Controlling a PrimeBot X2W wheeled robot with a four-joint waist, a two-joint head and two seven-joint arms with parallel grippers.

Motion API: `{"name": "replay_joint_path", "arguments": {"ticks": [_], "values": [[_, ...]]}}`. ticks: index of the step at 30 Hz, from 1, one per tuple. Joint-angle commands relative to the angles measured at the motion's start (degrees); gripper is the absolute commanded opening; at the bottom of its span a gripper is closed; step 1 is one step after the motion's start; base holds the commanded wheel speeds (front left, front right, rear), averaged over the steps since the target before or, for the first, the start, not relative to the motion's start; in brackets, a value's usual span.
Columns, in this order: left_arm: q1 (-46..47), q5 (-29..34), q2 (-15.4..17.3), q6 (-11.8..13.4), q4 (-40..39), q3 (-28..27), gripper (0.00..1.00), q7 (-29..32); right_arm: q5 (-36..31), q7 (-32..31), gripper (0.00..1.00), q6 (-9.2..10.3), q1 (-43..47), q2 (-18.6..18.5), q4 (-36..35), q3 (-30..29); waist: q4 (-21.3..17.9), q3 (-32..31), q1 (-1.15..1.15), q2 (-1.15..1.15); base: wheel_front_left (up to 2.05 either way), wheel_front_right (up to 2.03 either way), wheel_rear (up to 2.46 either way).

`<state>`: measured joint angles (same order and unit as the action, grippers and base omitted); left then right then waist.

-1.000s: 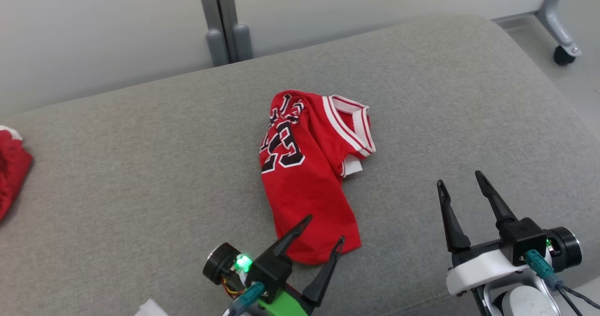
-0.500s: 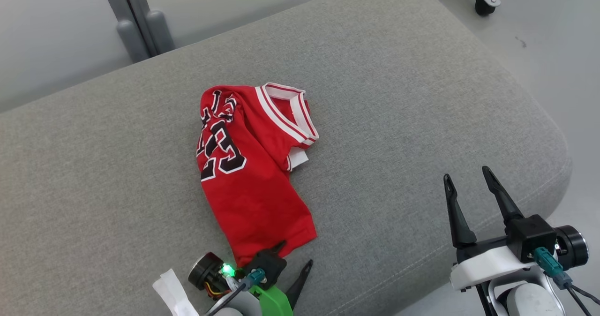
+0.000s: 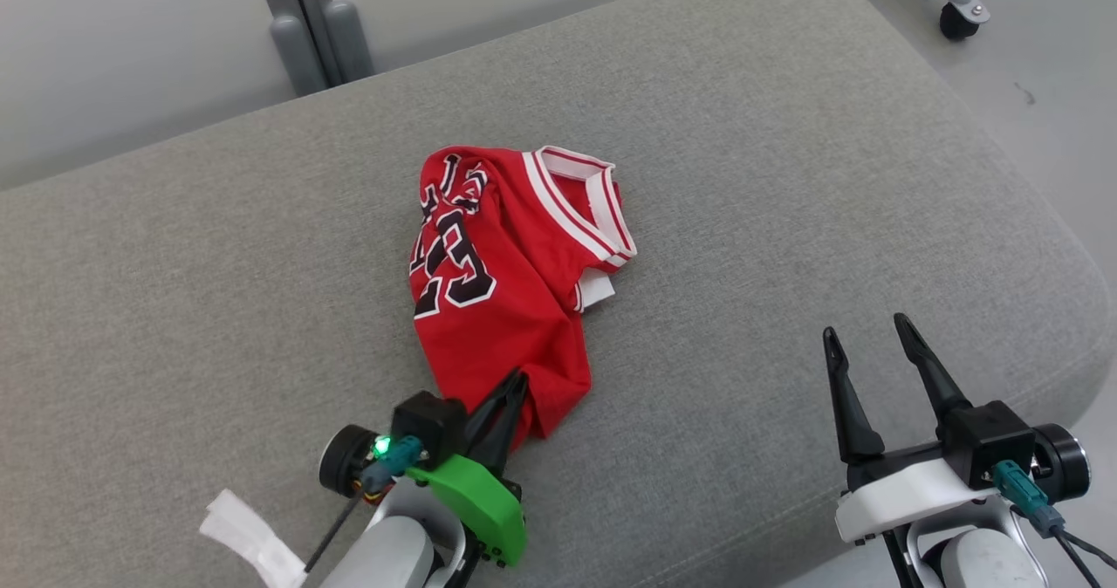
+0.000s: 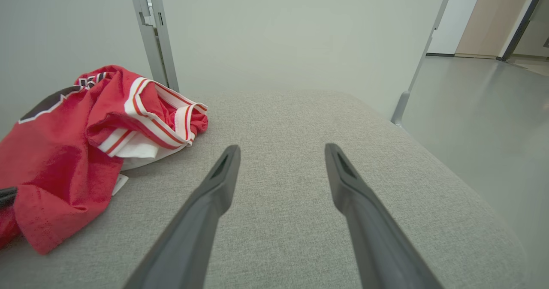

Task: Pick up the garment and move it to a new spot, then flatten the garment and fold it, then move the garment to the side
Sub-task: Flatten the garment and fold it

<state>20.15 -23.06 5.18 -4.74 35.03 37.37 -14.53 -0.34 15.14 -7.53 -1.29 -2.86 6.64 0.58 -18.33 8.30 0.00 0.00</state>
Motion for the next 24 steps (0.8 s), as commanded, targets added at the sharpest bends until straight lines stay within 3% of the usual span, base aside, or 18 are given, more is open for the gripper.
{"name": "replay_joint_path", "arguments": {"ticks": [1, 8, 12, 16, 24], "values": [[-2.1, -2.5, 0.2, -0.2, -3.0, -2.0, 0.00, -0.3, 0.1, 0.0, 1.00, 0.08, 0.3, -0.1, 0.0, -0.4, 1.8, -0.8, 0.00, 0.00, 0.00, 0.00, 0.00], [-11.9, -12.3, 4.3, 4.3, -23.9, -12.9, 0.00, 0.8, -0.3, 0.0, 1.00, 0.08, 1.6, -0.1, 0.3, -0.6, 5.3, -1.8, 0.00, 0.00, 0.00, 0.00, 0.00], [-17.6, -17.7, 7.1, 7.9, -29.6, -19.3, 0.00, 3.1, -0.5, 0.0, 1.00, 0.08, 1.7, 0.0, 0.5, -0.5, 6.9, -1.8, 0.00, 0.00, 0.00, 0.00, 0.00], [-18.5, -20.8, 8.6, 9.6, -27.8, -23.2, 0.00, 4.5, -0.9, 0.0, 1.00, 0.08, 1.3, -0.1, 0.8, -0.2, 8.2, -1.6, 0.00, 0.00, 0.00, 0.00, 0.00], [-9.9, -22.2, 9.0, 9.3, -15.0, -25.0, 0.00, 5.9, -1.6, 0.0, 1.00, 0.08, -0.3, -0.1, 1.7, 0.5, 9.2, -1.5, 0.00, 0.00, 0.00, 0.00, 0.00]]}}
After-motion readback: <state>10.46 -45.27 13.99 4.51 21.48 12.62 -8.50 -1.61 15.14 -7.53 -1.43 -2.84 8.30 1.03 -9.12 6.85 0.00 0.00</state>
